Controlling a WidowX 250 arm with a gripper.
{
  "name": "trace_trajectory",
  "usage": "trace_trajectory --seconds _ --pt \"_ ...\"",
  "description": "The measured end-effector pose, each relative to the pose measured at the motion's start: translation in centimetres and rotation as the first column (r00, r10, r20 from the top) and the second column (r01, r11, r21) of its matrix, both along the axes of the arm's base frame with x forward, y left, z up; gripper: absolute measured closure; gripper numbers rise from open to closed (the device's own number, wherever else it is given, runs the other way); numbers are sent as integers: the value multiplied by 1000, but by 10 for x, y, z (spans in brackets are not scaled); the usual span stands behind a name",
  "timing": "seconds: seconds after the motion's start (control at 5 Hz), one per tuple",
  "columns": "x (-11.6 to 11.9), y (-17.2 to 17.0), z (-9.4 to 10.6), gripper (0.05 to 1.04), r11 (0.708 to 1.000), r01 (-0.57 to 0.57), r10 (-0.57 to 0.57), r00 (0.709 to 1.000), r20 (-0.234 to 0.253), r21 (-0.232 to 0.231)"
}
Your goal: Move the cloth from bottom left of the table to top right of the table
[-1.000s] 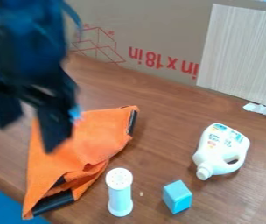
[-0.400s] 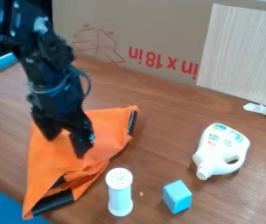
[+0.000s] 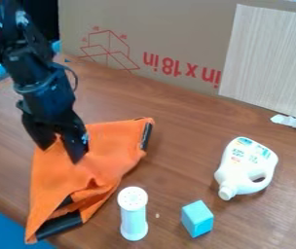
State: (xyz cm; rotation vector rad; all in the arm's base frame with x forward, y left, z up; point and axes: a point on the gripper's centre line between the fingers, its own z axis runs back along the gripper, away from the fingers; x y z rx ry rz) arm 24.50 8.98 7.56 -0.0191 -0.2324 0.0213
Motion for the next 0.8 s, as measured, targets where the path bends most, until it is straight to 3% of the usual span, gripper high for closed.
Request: trace_trajectory --seconds 0.6,0.8 --pt "16 1 -22 80 997 -36 38 999 -33 62" --pt "39 5 -22 80 993 -108 109 994 -12 46"
